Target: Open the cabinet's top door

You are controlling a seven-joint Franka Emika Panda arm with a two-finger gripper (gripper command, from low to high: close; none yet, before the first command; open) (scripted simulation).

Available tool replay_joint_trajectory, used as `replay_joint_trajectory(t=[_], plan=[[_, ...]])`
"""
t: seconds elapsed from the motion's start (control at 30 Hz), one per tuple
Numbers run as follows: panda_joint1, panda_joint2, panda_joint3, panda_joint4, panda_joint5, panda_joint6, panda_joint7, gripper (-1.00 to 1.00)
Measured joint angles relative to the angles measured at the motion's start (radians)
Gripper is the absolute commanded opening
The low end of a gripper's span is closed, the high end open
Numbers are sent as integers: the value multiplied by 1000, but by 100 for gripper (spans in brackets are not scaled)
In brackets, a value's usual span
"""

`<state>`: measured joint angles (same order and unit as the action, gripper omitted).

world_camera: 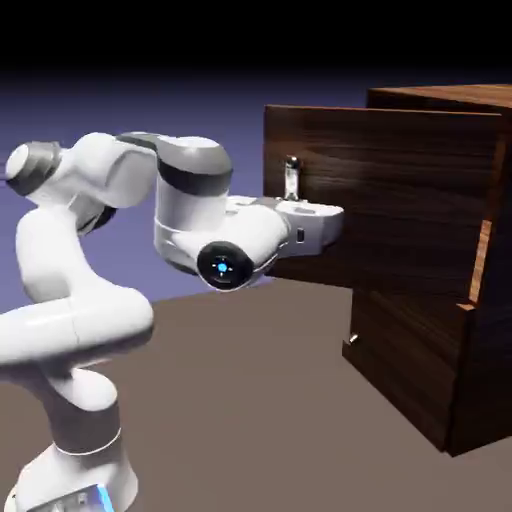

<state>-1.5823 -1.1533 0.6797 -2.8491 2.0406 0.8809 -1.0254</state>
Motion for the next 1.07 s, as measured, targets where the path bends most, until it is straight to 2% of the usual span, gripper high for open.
replay_joint_trajectory(t=[0.2,0.4,0.7,1.07], plan=[[-212,210,27,147,-255,-213,-210,-100],[-377,426,114,334,-508,-299,-408,-100],[-525,753,281,596,-795,-265,-543,-100],[-608,1151,491,815,-1026,-126,-468,-100]])
